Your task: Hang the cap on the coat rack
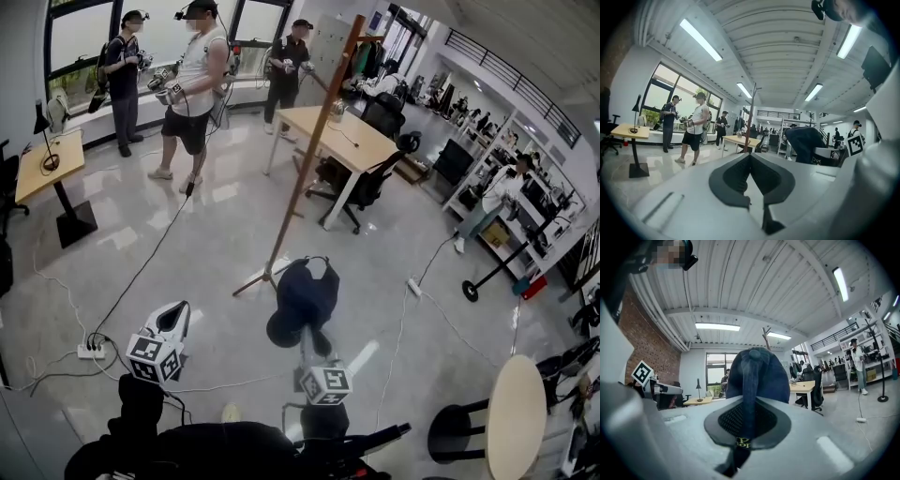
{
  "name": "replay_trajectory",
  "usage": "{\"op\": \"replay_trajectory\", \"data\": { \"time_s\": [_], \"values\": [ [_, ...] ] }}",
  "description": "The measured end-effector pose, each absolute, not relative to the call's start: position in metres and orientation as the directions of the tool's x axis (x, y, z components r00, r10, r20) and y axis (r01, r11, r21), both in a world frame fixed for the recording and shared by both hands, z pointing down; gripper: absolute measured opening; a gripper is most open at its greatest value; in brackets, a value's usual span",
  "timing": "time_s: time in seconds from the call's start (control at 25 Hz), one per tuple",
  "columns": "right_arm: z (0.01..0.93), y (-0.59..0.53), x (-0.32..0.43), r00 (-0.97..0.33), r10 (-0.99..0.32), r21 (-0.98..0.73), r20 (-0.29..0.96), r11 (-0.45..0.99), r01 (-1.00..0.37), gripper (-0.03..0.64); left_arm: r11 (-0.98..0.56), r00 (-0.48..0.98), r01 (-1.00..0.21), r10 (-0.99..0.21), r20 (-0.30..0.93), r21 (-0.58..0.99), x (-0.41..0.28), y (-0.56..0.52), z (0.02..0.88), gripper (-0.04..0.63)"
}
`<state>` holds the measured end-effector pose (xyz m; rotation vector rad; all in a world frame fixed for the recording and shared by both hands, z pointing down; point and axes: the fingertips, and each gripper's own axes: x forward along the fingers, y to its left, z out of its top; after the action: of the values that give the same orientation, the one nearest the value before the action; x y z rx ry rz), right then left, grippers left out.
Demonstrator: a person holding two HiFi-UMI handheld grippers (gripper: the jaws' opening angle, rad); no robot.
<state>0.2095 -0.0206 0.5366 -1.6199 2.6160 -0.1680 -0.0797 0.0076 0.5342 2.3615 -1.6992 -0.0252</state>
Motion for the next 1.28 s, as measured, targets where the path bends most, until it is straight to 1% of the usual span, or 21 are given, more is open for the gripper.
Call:
{"op": "replay_trajectory", "data": {
  "time_s": [0.24,0.52,0.96,1.28],
  "values": [
    [0.543,-0.051,0.215,-0.456,-0.89,-0.134,-0.009,0.453,-0.881,0.009,-0.279,0.302,-0.941,-0.947,0.106,0.189,-0.074,-0.017,0.536,0.0],
    [0.543,-0.067,0.217,-0.461,-0.887,-0.156,-0.012,0.457,-0.876,0.009,-0.276,0.301,-0.943,-0.946,0.119,0.188,-0.071,-0.029,0.538,0.0],
    [0.54,-0.105,0.222,-0.422,-0.906,-0.147,-0.024,0.42,-0.895,0.009,-0.32,0.343,-0.929,-0.933,0.11,0.185,-0.066,-0.084,0.537,0.0],
    [0.54,-0.141,0.216,-0.399,-0.917,-0.147,-0.02,0.397,-0.906,0.009,-0.335,0.36,-0.923,-0.925,0.117,0.192,-0.076,-0.129,0.54,0.0]
  ]
}}
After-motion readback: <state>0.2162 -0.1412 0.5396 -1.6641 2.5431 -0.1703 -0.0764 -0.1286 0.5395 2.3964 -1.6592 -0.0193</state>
